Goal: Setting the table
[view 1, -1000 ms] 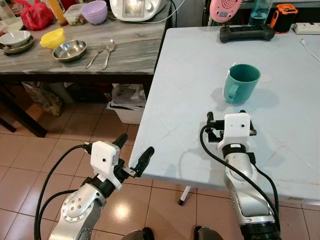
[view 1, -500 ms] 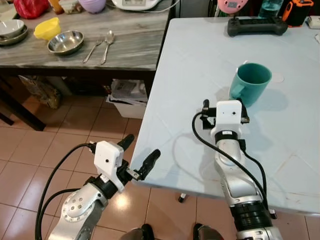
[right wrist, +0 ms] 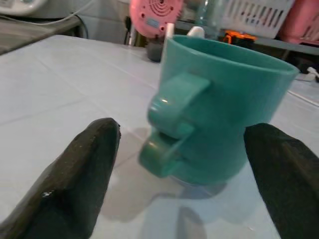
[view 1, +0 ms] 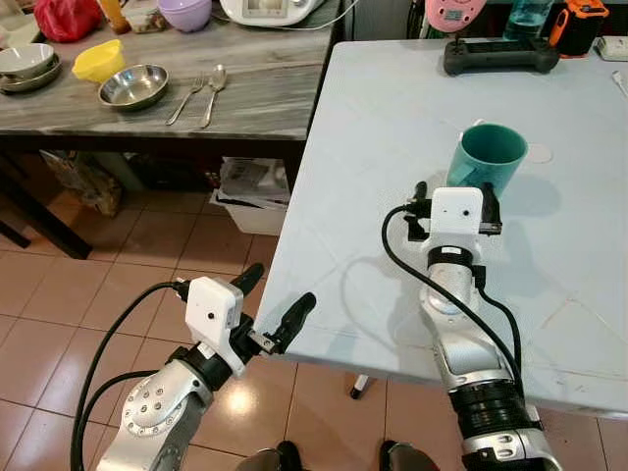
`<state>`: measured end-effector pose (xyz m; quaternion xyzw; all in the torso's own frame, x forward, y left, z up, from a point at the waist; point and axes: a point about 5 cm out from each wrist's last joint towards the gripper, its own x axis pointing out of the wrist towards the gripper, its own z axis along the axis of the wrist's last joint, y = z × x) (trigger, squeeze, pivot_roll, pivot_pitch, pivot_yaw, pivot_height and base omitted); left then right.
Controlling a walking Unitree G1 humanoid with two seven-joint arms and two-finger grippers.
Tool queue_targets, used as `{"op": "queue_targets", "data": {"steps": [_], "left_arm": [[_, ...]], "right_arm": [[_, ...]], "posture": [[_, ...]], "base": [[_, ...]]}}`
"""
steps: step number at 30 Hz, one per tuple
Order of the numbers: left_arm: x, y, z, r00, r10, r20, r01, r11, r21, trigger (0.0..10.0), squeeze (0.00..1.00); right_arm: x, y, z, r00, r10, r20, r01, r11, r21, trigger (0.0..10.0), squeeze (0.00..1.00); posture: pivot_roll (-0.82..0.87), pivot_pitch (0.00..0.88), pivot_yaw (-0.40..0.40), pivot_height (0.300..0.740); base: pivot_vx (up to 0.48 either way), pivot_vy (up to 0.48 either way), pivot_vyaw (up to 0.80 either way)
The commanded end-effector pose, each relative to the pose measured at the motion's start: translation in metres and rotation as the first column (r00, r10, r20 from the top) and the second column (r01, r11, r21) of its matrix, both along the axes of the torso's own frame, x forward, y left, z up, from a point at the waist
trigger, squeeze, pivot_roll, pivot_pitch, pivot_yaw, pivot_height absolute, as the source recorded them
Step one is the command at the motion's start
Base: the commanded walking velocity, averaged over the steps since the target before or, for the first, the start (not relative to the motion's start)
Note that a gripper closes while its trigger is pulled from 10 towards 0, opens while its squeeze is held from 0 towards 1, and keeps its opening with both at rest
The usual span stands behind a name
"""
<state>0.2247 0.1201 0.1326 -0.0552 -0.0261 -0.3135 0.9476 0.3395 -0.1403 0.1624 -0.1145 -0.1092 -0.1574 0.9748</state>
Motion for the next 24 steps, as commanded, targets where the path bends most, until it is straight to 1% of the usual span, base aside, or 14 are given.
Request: {"op": "queue_targets", "data": {"steps": [1,7,8,9,11,14,15,16,20,24], "left_arm": [[-0.001,0.001,-0.003,1.0,0.0,-0.01,0.0,1.0,0.012,10.0,0.0],[0.001,0.001,-0.003,1.0,-0.001,-0.008,0.001,1.0,0.012,10.0,0.0],[0.001,0.0,-0.003,1.0,0.0,-0.008,0.0,1.0,0.012,10.0,0.0],[0.001,0.0,-0.003,1.0,0.001,-0.007,-0.001,1.0,0.012,10.0,0.0],[0.001,0.0,-0.003,1.0,0.003,-0.008,-0.003,1.0,0.013,10.0,0.0],[0.001,0.001,-0.003,1.0,0.006,-0.009,-0.006,1.0,0.013,10.0,0.0],[0.001,0.001,-0.004,1.0,0.007,-0.01,-0.007,1.0,0.013,10.0,0.0],[0.001,0.001,-0.004,1.0,0.008,-0.01,-0.008,1.0,0.013,10.0,0.0],[0.001,0.0,-0.004,1.0,0.007,-0.009,-0.007,1.0,0.012,10.0,0.0],[0.003,0.0,-0.004,1.0,0.006,-0.007,-0.006,1.0,0.015,10.0,0.0]], "right_arm": [[0.002,0.002,0.002,1.0,0.003,0.009,-0.003,1.0,0.007,0.0,0.0],[0.007,0.003,0.004,1.0,0.009,0.017,-0.009,1.0,0.008,0.0,0.0],[0.008,0.001,0.006,1.0,0.004,0.025,-0.004,1.0,0.005,0.9,0.0],[0.009,0.001,0.007,1.0,0.002,0.027,-0.003,1.0,0.004,1.2,0.0],[0.009,-0.002,0.008,1.0,-0.002,0.03,0.002,1.0,0.001,1.3,0.0],[0.009,-0.005,0.008,0.999,-0.012,0.031,0.012,1.0,-0.001,1.3,0.0],[0.009,-0.007,0.008,0.999,-0.016,0.032,0.016,1.0,-0.001,0.9,0.0],[0.01,-0.009,0.008,0.999,-0.02,0.033,0.02,1.0,0.001,0.0,0.0],[0.009,-0.018,0.009,0.998,-0.05,0.043,0.051,0.999,-0.004,0.0,0.0],[0.007,-0.023,0.009,0.997,-0.066,0.046,0.067,0.998,-0.012,0.0,0.0]], "posture": [[-0.06,0.201,0.126,0.74],[-0.06,0.198,0.128,0.74],[-0.06,0.197,0.127,0.74],[-0.05,0.197,0.126,0.74],[-0.05,0.196,0.126,0.74],[-0.05,0.194,0.126,0.74],[-0.05,0.194,0.126,0.74],[-0.06,0.192,0.127,0.74],[-0.06,0.191,0.13,0.74],[-0.06,0.19,0.131,0.74]], "base": [[0.0,0.0,0.0],[0.0,0.0,0.0],[0.0,0.0,0.0],[0.0,0.0,0.0],[0.0,0.0,0.0],[0.0,0.0,0.0],[0.0,0.0,0.0],[0.0,0.0,0.0],[0.0,0.0,0.0],[0.0,0.0,0.0]]}}
